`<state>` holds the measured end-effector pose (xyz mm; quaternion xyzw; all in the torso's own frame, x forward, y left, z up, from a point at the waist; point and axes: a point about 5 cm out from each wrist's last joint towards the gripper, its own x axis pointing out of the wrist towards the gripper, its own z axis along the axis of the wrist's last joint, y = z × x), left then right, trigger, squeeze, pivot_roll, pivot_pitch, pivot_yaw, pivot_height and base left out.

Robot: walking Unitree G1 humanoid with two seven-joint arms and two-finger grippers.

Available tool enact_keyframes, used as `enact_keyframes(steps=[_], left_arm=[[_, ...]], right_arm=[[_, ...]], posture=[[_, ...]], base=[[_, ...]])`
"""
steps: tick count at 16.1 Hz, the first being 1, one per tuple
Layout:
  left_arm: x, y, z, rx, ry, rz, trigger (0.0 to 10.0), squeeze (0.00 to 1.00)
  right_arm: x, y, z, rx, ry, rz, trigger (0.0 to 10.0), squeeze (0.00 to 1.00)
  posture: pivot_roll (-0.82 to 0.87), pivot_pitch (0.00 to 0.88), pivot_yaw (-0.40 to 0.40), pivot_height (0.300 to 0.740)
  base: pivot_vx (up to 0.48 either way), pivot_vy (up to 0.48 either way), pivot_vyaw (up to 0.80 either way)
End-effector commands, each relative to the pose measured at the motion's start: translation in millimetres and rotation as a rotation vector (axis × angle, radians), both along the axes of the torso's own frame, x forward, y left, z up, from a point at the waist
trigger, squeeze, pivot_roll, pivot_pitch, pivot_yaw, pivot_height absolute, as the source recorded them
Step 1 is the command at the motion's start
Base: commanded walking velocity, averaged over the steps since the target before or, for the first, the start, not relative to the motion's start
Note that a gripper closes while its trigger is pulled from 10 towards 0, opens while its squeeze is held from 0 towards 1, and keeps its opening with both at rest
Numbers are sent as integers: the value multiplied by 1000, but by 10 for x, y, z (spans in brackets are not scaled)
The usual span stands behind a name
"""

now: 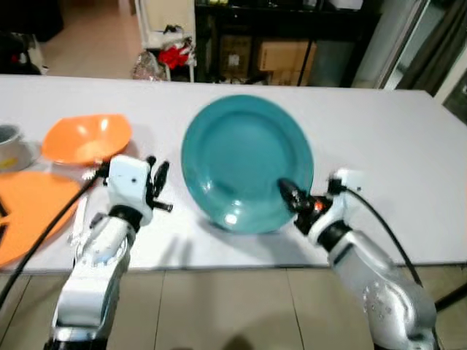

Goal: Setting the table

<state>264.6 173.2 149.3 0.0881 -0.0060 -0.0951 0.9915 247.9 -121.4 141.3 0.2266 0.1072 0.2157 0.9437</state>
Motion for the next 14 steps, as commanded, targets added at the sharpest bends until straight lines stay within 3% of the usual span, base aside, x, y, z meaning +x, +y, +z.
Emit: enact_keyframes(steps=[1,2,3,6,9,14], left_arm=[[-5,-71,24,-7,-12,-28,10000,0],[-10,-70,28,-9,-7,-42,10000,0],[-34,-80,29,-41,17,-87,10000,0],[-100,-75,60,-36,67,-209,10000,0],[-166,90,140,26,122,-296,10000,0],[-276,223,209,130,199,-409,10000,0]], right_arm=[[-11,-77,61,19,-10,4,10000,0],[-17,-76,36,22,29,35,10000,0],[-21,-103,-62,-28,150,86,10000,0],[-32,-103,-138,77,307,236,10000,0],[-60,-78,-105,194,402,366,10000,0],[-61,-73,-280,294,650,398,10000,0]], posture=[[124,0,-26,740],[124,0,-25,740],[122,0,-20,740],[123,0,-13,740],[128,0,-11,740],[133,0,-11,740]], base=[[356,0,0],[300,0,0],[0,0,0],[0,0,0],[0,0,0],[0,0,0]])
